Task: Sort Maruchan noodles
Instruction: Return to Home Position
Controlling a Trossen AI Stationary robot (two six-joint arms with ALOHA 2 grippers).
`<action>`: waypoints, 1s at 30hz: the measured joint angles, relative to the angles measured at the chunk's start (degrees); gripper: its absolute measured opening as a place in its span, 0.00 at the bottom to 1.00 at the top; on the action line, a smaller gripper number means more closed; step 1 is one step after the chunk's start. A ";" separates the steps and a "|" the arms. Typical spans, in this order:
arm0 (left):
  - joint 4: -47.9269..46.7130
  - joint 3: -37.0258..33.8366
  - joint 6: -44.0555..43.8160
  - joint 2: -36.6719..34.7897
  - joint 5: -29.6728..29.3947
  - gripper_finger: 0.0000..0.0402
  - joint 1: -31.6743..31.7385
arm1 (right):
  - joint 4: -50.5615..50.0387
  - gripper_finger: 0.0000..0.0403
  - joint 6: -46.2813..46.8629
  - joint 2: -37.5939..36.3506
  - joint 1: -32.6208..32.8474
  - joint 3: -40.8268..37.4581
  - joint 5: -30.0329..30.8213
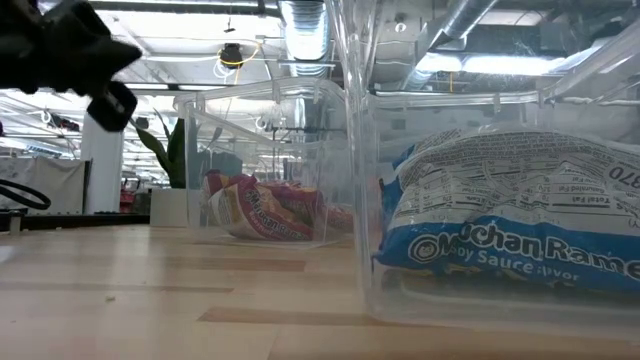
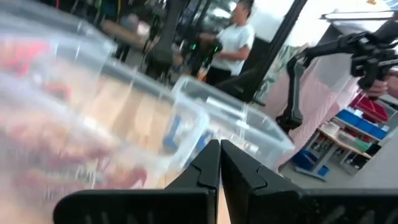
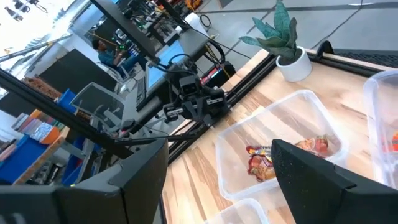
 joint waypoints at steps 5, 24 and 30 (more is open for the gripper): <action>-5.23 -0.02 -3.52 0.00 -0.30 0.00 0.00 | -2.09 0.74 -0.02 -1.14 0.00 0.02 -1.57; -5.32 -0.13 0.93 0.15 -0.16 0.00 0.00 | -11.50 0.40 -4.24 -6.07 0.00 0.02 -4.51; -5.28 -0.15 9.71 0.15 -0.12 0.00 0.00 | -11.50 0.10 -8.74 -6.27 0.07 0.02 -4.54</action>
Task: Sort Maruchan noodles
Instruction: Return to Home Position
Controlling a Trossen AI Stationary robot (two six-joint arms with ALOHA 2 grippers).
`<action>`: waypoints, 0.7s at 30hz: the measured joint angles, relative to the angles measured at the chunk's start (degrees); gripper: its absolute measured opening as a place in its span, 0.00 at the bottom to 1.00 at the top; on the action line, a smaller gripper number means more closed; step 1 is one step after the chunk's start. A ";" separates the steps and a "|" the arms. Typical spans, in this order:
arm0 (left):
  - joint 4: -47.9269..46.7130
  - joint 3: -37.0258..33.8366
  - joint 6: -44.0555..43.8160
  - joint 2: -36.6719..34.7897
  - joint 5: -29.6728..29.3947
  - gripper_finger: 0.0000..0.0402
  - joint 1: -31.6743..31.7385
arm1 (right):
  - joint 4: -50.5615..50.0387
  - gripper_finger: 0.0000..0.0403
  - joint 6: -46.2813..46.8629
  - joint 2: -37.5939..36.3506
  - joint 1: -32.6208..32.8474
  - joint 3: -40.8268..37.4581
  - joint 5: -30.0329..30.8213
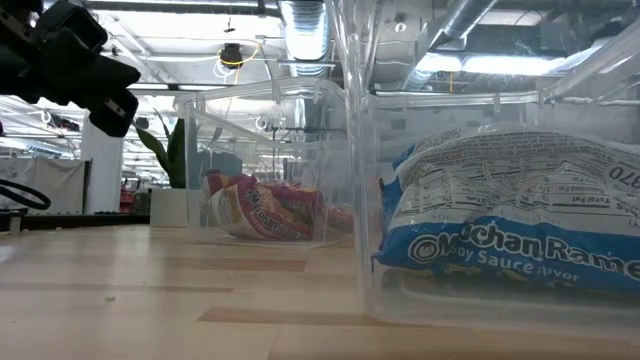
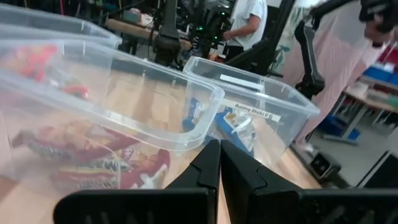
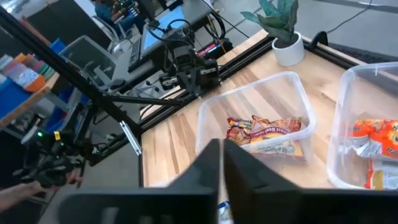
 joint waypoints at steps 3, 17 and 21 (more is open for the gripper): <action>0.75 -0.02 3.54 0.00 0.71 0.00 0.00 | 0.00 0.03 -0.96 0.04 0.00 0.00 -0.04; 8.98 -0.04 8.43 -0.09 0.92 0.00 0.00 | 2.60 0.02 0.81 -4.32 0.00 -6.67 -1.49; 9.27 -0.04 8.13 -0.09 1.19 0.00 0.00 | 6.76 0.02 3.02 -8.83 0.00 -12.36 -1.53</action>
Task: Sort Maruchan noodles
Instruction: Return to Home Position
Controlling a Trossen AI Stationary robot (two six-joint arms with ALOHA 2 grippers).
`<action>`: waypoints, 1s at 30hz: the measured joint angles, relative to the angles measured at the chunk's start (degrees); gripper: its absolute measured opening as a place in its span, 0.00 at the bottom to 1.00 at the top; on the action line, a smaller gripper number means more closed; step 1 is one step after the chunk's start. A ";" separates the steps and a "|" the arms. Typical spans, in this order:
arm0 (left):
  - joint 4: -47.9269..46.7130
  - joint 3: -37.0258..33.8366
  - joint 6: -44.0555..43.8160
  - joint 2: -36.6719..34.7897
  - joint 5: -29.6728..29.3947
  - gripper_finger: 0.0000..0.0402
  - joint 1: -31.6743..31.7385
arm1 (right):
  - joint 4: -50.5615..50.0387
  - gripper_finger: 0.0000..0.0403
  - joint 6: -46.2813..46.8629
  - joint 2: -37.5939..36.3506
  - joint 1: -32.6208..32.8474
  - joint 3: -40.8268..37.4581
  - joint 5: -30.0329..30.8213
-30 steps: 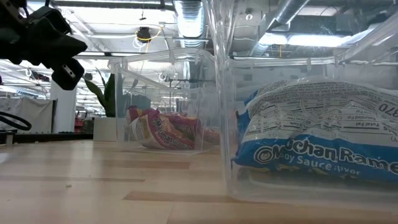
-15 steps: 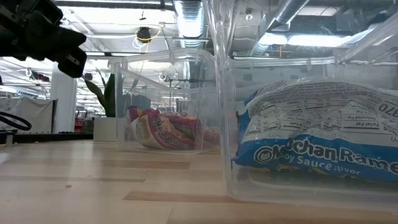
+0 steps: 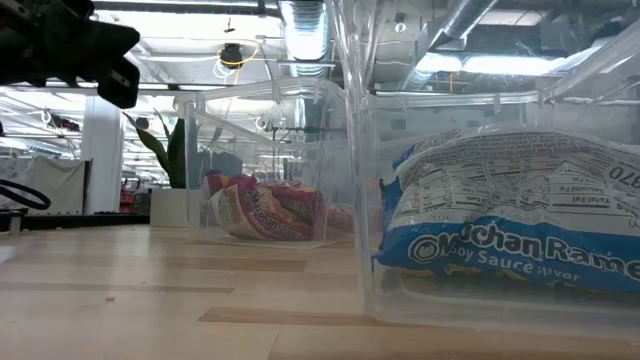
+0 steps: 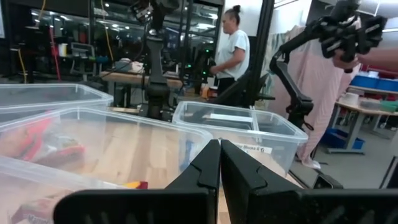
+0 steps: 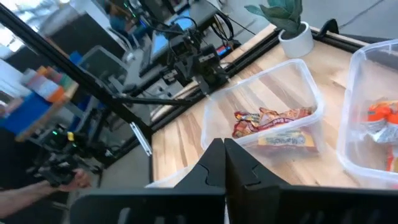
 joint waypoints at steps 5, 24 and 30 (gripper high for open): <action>0.51 0.00 -0.32 0.00 0.67 0.00 -0.02 | 4.11 0.02 0.93 -4.58 0.00 -4.95 0.01; -9.11 0.01 -5.32 0.04 -1.10 0.00 -0.01 | 44.09 0.02 -5.17 -16.90 0.04 -39.11 -5.92; -9.30 0.02 -5.28 0.09 -1.09 0.00 -0.01 | 61.13 0.02 -9.16 -22.49 0.00 -50.63 -5.88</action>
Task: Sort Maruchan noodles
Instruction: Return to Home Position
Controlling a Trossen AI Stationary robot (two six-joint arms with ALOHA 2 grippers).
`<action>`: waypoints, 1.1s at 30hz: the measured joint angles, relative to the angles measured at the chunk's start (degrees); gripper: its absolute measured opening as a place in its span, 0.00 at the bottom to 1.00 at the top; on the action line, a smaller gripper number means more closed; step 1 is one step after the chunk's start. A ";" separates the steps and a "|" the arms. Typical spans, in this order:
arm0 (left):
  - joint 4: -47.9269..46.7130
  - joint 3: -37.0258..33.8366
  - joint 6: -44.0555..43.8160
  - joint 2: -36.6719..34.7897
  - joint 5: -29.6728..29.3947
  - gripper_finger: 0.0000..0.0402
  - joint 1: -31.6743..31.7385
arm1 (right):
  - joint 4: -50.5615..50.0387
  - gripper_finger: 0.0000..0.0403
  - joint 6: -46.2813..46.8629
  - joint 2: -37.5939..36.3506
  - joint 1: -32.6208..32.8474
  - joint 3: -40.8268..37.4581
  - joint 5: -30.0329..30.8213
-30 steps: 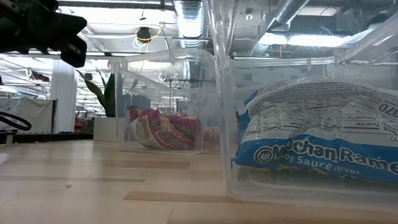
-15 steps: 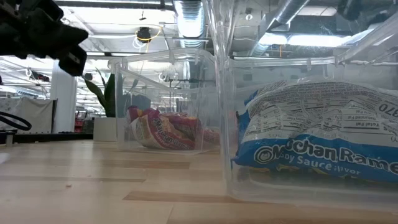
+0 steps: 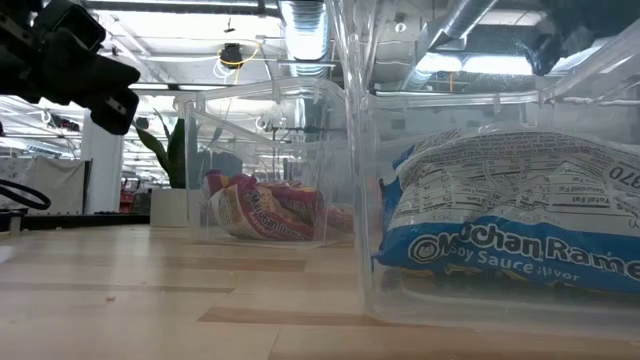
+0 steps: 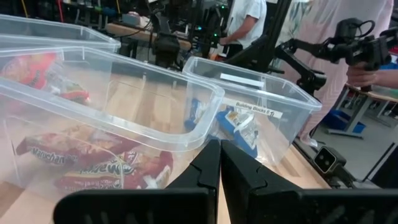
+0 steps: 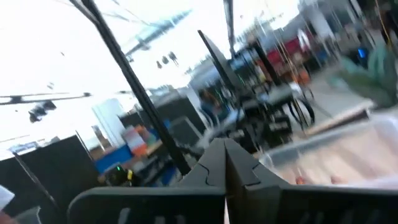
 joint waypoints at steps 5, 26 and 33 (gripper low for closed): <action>-0.02 -0.01 0.00 0.00 0.00 0.00 -0.01 | 6.66 0.02 -2.07 -4.86 -0.13 -7.29 1.34; -0.03 0.00 0.04 -0.02 -0.02 0.00 -0.01 | -16.87 0.03 -12.36 -11.93 -0.41 -11.83 1.23; -0.02 -0.01 -0.09 -0.02 -0.02 0.00 -0.01 | -17.28 0.06 -14.18 -11.17 -0.39 -11.83 -0.01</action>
